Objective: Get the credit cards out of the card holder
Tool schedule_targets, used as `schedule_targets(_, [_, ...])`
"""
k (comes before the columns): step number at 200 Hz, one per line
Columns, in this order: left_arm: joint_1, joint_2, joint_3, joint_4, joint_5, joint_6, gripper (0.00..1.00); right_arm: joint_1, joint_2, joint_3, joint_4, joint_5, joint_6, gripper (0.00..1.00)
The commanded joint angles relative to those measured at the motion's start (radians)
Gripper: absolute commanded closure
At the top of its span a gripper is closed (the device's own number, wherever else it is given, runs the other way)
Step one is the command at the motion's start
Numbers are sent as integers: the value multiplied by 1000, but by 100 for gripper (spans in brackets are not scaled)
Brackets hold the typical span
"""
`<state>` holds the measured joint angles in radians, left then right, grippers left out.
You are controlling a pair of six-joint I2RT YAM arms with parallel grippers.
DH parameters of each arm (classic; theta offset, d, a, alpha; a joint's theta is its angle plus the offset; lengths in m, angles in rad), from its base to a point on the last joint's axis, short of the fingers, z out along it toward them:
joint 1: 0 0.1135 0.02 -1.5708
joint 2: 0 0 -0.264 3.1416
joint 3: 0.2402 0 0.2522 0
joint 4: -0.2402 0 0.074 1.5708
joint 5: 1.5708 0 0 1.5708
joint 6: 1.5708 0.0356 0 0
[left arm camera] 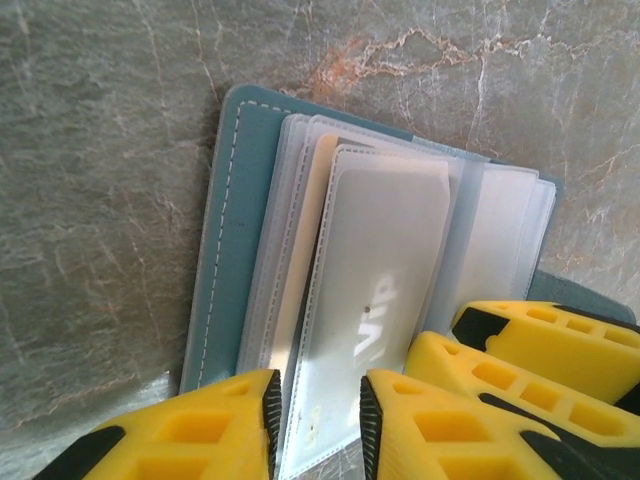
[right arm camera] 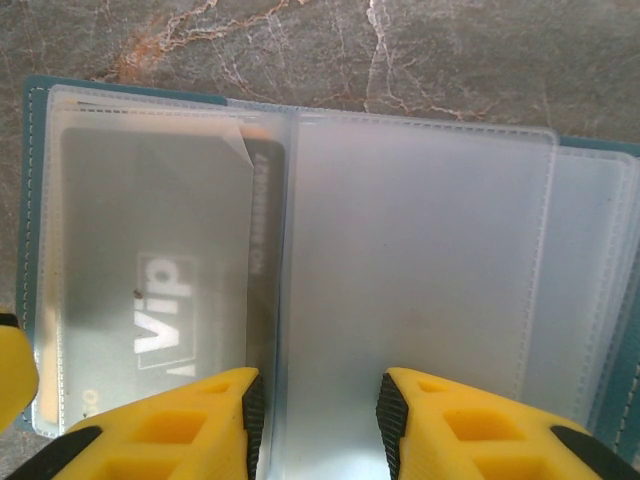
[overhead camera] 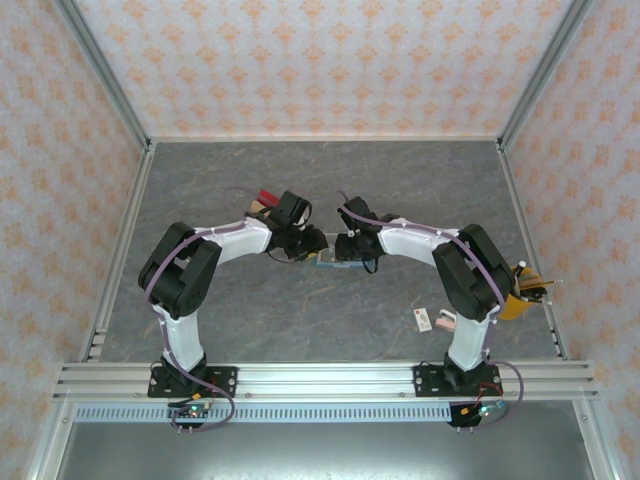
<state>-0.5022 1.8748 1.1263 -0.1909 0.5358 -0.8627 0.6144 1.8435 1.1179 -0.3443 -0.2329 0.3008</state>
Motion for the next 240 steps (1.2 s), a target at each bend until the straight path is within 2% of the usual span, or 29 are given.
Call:
schedule_targets(1, [-5,28,39,-61,24,32,68,-7,74,-40,-56,1,-12,61])
schedule_targets(58, [-6,85,70,-119,4,56,68,-7,77,-36,-60,-13,-15,62])
schedule_targets(183, [-7,83,82,-46,108,98,76,-7,84,-33,-64,-36,-22,65])
schedule_targets(215, [-6,47,80,-56,96,139,81,-7,78,-35,-58,-39,-19,65])
schedule_targets(240, [-6,10,73,-88,58,168,88,-7,54,-45,-39,-44,-15,65])
